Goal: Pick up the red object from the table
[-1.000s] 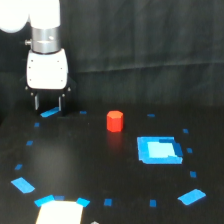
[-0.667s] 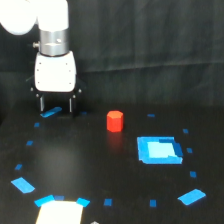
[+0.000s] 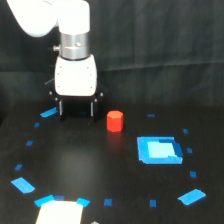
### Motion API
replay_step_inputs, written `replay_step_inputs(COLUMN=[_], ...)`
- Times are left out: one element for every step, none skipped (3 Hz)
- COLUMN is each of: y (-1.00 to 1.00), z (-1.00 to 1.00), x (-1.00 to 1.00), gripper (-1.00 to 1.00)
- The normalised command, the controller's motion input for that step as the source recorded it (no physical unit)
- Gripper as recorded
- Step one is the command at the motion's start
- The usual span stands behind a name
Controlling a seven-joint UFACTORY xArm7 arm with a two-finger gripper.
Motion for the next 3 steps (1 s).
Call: replay_step_inputs(y=[1.0,-0.75,-0.42], z=[-0.21,-0.12,-0.3], x=[-0.83,0.7,0.05], gripper=[1.0,0.82,0.8])
